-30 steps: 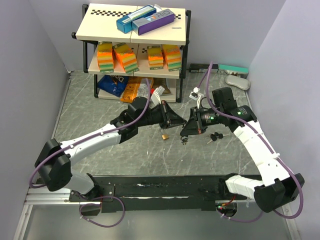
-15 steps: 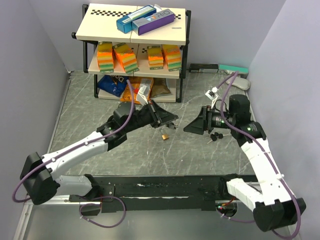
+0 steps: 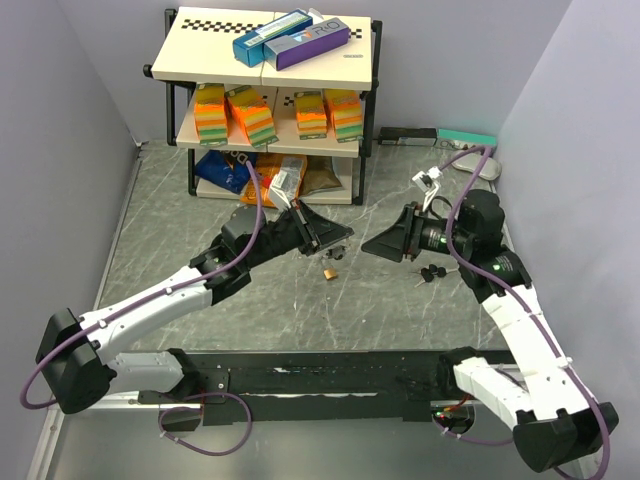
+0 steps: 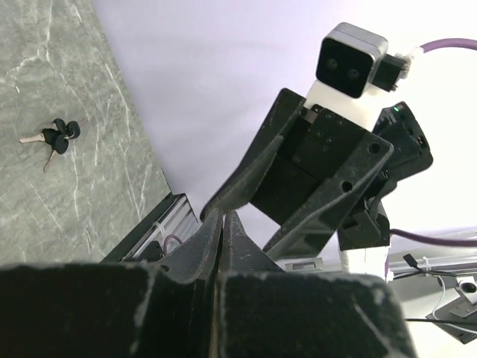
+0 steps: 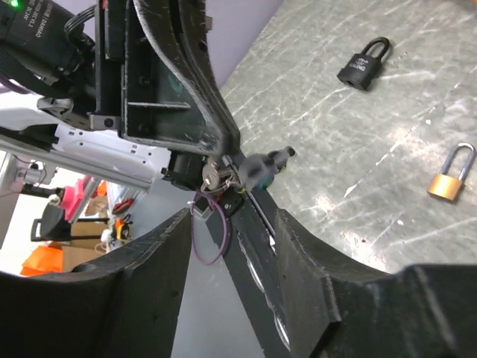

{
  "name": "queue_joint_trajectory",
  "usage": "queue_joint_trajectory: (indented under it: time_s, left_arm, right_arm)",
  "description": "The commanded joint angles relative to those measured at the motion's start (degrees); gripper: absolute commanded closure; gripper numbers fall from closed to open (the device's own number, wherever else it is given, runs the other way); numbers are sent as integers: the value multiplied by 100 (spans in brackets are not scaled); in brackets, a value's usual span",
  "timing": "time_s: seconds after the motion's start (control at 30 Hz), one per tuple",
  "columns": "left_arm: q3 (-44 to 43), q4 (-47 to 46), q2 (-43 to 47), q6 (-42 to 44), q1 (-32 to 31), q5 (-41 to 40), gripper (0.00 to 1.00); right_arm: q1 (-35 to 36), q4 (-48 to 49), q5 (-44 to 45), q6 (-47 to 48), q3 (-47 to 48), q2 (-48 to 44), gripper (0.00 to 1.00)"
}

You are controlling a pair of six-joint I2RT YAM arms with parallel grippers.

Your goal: Unlock with the key

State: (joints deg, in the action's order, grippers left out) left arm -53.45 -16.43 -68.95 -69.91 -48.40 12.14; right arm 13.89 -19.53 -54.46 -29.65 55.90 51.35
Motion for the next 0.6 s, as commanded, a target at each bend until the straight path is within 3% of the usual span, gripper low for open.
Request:
queue_joint_trajectory:
  time_s: [0.0, 0.2, 0.57]
  left_arm:
    - [-51, -309, 4, -58, 15, -10, 99]
    - [-122, -256, -40, -23, 15, -19, 99]
    - [-131, -326, -57, -23, 15, 43, 99]
  right_arm:
    - [465, 467, 488, -190, 79, -3, 46]
    - [843, 749, 761, -340, 70, 94, 51]
    - [887, 907, 779, -419, -53, 182, 61]
